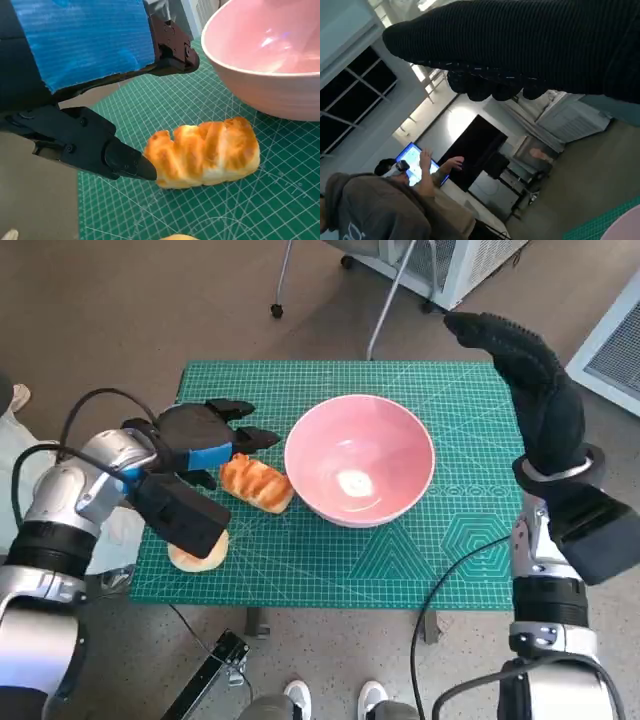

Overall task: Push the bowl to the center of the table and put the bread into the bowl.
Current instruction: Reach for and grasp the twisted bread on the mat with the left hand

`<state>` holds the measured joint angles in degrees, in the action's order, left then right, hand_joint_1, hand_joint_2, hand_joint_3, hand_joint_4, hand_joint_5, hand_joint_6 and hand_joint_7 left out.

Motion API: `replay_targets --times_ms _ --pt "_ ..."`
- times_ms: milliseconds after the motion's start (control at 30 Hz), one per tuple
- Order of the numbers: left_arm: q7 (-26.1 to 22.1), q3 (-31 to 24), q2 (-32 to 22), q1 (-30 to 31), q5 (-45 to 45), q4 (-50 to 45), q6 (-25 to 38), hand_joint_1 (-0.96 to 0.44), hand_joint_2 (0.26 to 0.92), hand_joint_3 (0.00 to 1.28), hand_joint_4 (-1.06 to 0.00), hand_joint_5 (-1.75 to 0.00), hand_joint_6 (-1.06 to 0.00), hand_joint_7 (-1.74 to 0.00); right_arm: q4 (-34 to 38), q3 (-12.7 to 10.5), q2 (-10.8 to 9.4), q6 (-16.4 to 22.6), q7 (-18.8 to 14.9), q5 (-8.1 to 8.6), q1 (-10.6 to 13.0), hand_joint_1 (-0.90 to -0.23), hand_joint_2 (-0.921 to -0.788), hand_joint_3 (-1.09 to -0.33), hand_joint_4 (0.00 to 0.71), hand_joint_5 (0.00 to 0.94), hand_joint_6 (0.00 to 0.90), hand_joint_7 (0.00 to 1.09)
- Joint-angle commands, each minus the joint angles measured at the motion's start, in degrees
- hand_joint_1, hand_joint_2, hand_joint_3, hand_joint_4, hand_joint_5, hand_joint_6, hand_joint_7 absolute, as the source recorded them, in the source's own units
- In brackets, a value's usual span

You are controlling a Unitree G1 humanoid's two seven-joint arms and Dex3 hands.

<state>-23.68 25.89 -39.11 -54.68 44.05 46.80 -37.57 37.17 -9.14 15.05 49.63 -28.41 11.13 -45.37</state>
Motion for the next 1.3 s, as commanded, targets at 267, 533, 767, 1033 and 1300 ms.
replay_targets --times_ms 267,533,767,1033,1300 --pt "-2.18 -0.30 0.71 -1.17 -2.80 3.35 0.80 -0.16 0.762 0.00 -0.25 -0.01 -0.37 -0.08 -1.35 0.24 0.59 -1.14 0.40 0.48 2.18 -0.646 -0.921 -0.791 0.218 0.014 -0.001 0.58" --pt "-3.39 0.24 1.97 -1.38 -3.58 5.24 2.55 -0.18 0.761 0.00 -0.27 -0.01 -0.38 -0.07 -1.34 0.25 0.46 -1.13 0.40 0.74 2.16 -0.644 -0.921 -0.795 0.219 0.015 -0.001 0.58" --pt "-6.47 0.16 3.69 -1.61 -4.99 6.80 6.18 -0.19 0.762 0.00 -0.26 -0.01 -0.38 -0.07 -1.79 0.29 0.40 -1.26 0.15 1.19 2.37 -0.643 -0.921 -0.796 0.220 0.015 -0.001 0.58" --pt "-8.56 0.27 6.05 -2.88 -5.60 10.07 9.52 -0.19 0.761 0.00 -0.26 0.00 -0.38 -0.06 -2.20 0.21 0.74 -1.53 -0.19 1.92 2.67 -0.643 -0.921 -0.795 0.221 0.015 -0.001 0.58" --pt "-7.78 1.35 9.90 -4.78 -4.85 15.02 11.95 -0.18 0.761 0.00 -0.27 0.00 -0.38 -0.06 -2.87 0.48 0.82 -1.34 0.27 1.74 3.16 -0.639 -0.921 -0.797 0.221 0.016 -0.001 0.59"
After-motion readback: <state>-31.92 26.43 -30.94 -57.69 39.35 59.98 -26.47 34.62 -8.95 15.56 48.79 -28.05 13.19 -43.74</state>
